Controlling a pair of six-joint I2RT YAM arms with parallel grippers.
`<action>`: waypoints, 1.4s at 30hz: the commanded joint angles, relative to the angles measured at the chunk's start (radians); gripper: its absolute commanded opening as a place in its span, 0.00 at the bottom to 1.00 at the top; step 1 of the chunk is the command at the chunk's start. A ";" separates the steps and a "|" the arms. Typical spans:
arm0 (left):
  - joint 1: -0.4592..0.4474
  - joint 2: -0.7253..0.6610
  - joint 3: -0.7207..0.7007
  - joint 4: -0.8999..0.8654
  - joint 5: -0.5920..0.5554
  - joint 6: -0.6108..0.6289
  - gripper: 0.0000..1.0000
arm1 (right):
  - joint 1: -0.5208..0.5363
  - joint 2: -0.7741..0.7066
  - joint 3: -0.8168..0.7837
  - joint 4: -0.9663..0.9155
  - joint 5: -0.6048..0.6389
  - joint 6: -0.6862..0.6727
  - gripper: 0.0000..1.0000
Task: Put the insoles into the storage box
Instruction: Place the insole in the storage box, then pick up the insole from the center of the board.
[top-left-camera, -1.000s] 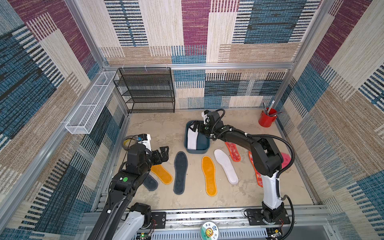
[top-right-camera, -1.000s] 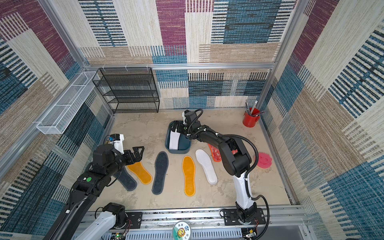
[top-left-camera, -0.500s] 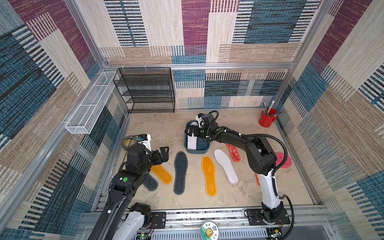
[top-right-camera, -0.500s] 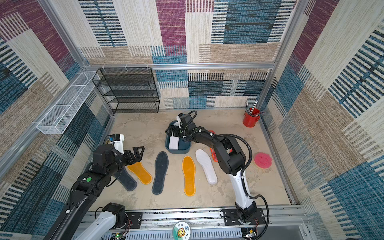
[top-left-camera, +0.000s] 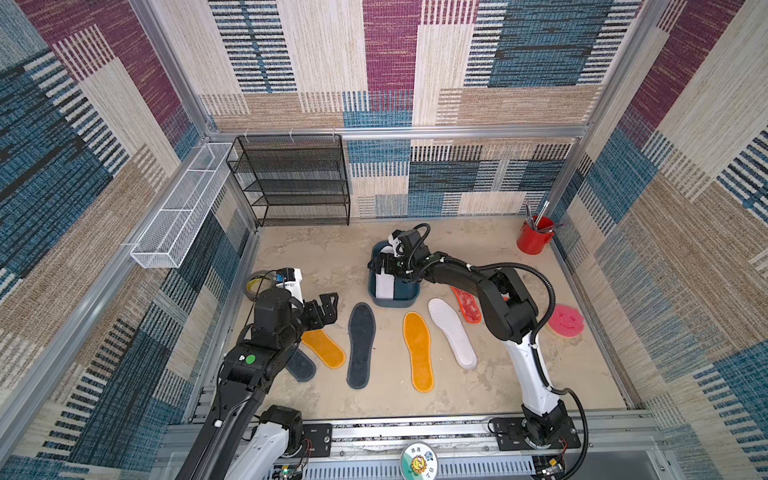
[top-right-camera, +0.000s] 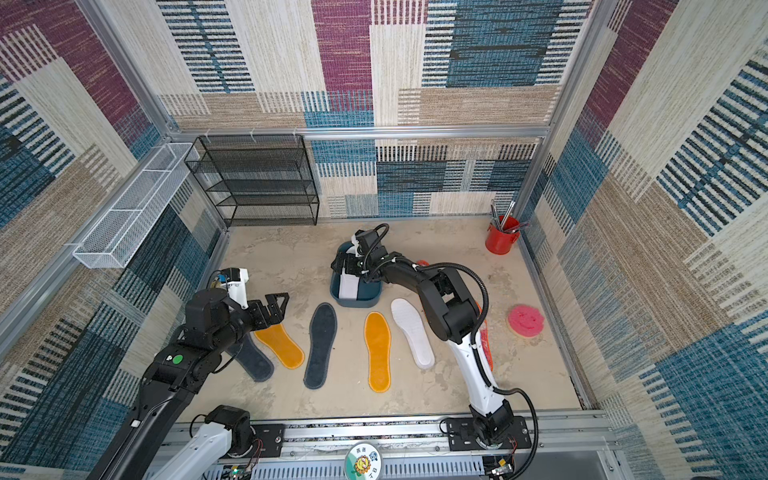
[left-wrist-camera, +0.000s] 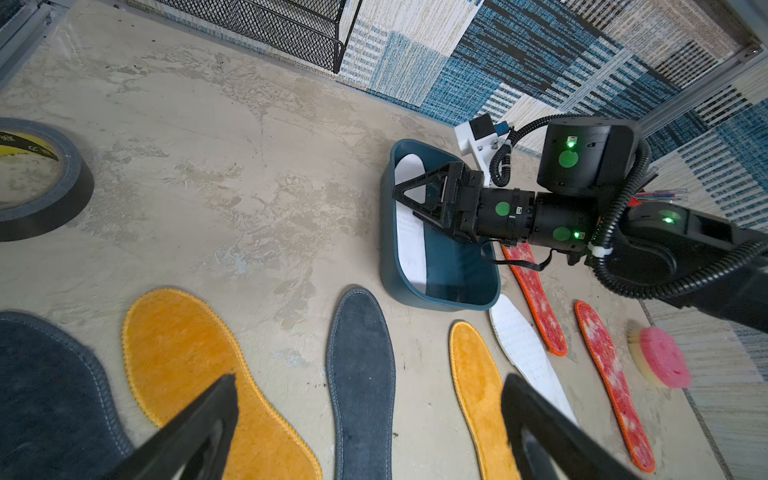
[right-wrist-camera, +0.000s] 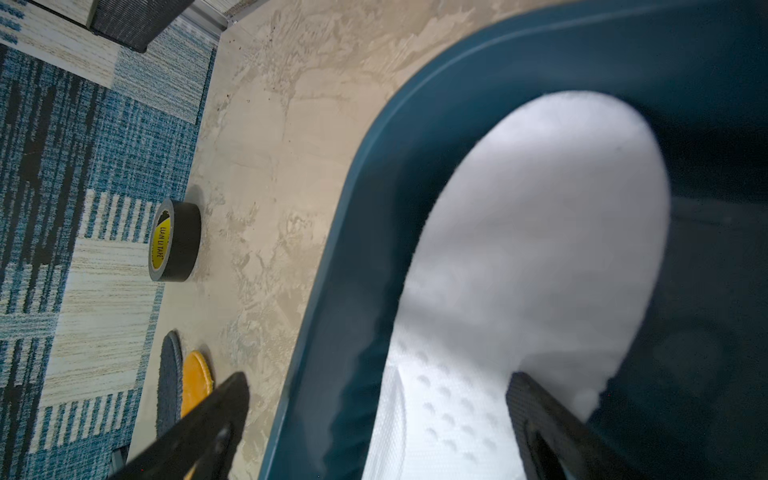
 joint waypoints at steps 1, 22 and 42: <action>0.001 0.003 0.007 0.015 0.003 0.011 1.00 | 0.001 -0.013 0.013 0.014 -0.005 -0.006 0.98; -0.122 0.075 -0.072 0.158 0.154 -0.440 0.85 | -0.097 -0.744 -0.528 0.030 0.170 -0.090 0.98; -0.667 0.708 -0.011 0.699 0.035 -0.752 0.70 | -0.302 -1.139 -0.951 -0.005 0.148 -0.115 0.98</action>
